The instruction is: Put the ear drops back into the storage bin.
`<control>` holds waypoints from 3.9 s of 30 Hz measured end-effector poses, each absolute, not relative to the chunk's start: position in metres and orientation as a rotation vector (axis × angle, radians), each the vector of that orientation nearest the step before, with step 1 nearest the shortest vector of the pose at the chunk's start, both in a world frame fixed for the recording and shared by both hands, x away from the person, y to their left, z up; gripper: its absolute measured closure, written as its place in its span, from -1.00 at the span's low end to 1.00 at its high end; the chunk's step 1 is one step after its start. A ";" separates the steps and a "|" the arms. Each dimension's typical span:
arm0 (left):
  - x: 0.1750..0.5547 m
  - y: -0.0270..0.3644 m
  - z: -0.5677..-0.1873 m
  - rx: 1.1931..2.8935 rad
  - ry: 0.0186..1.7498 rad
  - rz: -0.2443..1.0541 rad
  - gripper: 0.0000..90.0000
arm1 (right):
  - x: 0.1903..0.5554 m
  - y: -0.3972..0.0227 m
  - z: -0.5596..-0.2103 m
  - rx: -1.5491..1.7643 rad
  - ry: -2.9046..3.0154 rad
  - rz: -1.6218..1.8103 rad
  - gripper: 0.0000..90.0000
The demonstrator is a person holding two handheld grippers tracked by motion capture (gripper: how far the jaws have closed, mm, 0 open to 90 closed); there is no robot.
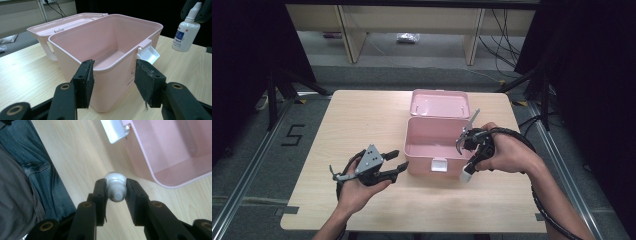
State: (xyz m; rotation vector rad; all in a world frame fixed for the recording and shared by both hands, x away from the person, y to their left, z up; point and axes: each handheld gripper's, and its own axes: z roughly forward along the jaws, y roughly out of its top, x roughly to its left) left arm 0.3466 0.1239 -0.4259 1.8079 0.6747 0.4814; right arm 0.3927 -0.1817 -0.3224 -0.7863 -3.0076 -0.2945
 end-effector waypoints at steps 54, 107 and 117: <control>0.346 0.125 -0.426 1.807 0.676 0.481 0.08 | 0.418 -0.190 -0.286 -0.865 -3.010 -0.359 0.59; 0.346 0.125 -0.427 1.804 0.677 0.479 0.08 | 0.460 -0.180 -0.303 -0.952 -2.994 -0.278 0.59; 0.347 0.125 -0.428 1.800 0.672 0.476 0.08 | 0.464 -0.177 -0.313 -0.947 -2.988 -0.255 0.59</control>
